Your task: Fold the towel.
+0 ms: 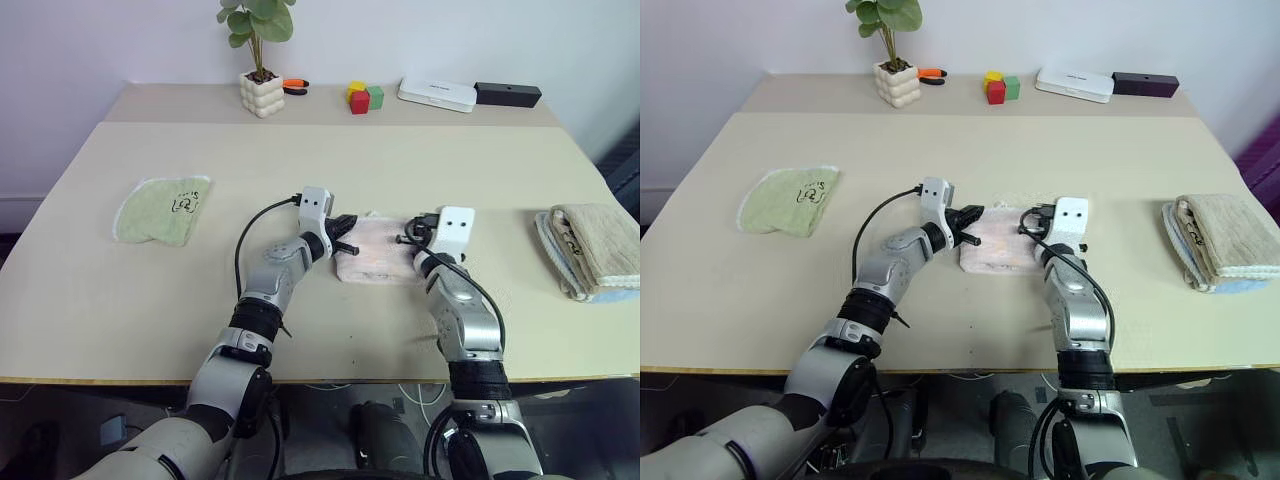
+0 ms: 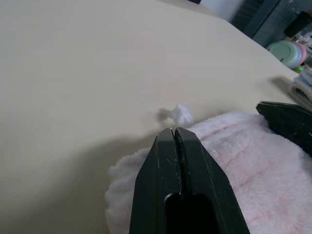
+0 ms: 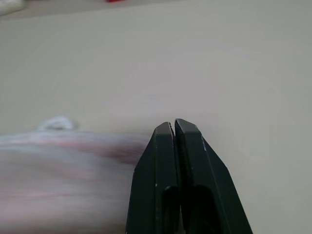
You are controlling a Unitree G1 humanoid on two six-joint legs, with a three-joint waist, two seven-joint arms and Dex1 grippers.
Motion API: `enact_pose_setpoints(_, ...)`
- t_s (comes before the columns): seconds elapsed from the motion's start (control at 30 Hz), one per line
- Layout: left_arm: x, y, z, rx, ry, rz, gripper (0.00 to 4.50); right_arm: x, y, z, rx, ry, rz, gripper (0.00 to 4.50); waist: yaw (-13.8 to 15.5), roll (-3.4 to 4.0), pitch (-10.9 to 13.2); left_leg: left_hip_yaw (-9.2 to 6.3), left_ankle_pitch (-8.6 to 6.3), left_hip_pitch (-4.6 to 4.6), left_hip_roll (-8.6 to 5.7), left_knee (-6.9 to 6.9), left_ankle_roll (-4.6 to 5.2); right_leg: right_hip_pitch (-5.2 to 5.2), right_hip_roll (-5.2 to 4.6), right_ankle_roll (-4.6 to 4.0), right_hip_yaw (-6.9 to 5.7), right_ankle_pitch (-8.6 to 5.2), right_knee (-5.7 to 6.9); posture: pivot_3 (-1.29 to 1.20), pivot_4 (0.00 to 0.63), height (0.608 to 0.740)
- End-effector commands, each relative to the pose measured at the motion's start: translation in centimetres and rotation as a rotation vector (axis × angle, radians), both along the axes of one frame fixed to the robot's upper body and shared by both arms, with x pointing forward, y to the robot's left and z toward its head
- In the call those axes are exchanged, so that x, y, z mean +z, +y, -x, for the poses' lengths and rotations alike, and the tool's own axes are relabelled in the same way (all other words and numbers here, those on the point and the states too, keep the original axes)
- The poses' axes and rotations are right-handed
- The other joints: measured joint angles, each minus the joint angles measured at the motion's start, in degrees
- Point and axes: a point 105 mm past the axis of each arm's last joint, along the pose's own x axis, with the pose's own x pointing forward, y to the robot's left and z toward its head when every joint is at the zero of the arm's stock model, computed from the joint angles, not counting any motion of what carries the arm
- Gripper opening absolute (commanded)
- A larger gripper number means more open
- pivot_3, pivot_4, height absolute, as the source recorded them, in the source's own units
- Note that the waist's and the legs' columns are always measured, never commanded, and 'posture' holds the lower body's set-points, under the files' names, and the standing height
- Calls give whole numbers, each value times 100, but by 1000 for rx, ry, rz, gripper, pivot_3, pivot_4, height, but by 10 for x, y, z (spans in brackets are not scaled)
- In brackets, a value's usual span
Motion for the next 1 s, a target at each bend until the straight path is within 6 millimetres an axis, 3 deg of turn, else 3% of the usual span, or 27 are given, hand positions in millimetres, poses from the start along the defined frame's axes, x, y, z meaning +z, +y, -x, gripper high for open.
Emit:
enact_pose_setpoints(0.03,6,1,-1,11,-41,-6,6,2,-4,-1,-20,0,-27,56,-10,0,0,0,0,0,0,0,0,0,0,0,0,0,0,0,150,740)
enact_pose_setpoints(0.13,11,5,-4,26,-58,-1,6,10,-8,-1,-36,-24,-20,56,-39,0,0,0,0,0,0,-2,0,0,0,0,0,0,0,0,150,740)
enact_pose_setpoints(0.27,26,12,-8,46,-93,39,6,40,-7,-2,-9,-132,83,56,-88,1,1,0,0,0,0,-4,0,-2,0,0,0,0,0,0,150,740)
enact_pose_setpoints(0.37,42,13,-10,47,-146,55,6,67,-2,-2,23,-228,123,56,-96,1,1,0,0,-1,0,-7,0,-5,0,1,0,0,1,0,150,740)
enact_pose_setpoints(0.47,50,12,-9,40,-177,63,6,81,11,-3,79,-279,163,56,-97,2,1,0,0,-2,1,-8,0,-8,1,1,0,0,1,0,150,740)
enact_pose_setpoints(0.83,52,4,-2,6,-184,77,6,79,41,-1,200,-292,185,56,-89,2,1,0,0,-4,0,-7,0,-7,0,1,0,0,0,0,150,740)
enact_pose_setpoints(1.0,65,0,12,-132,-207,141,6,77,42,3,261,-284,239,56,-83,2,1,0,0,-4,0,-8,0,-7,0,1,0,0,0,0,150,740)
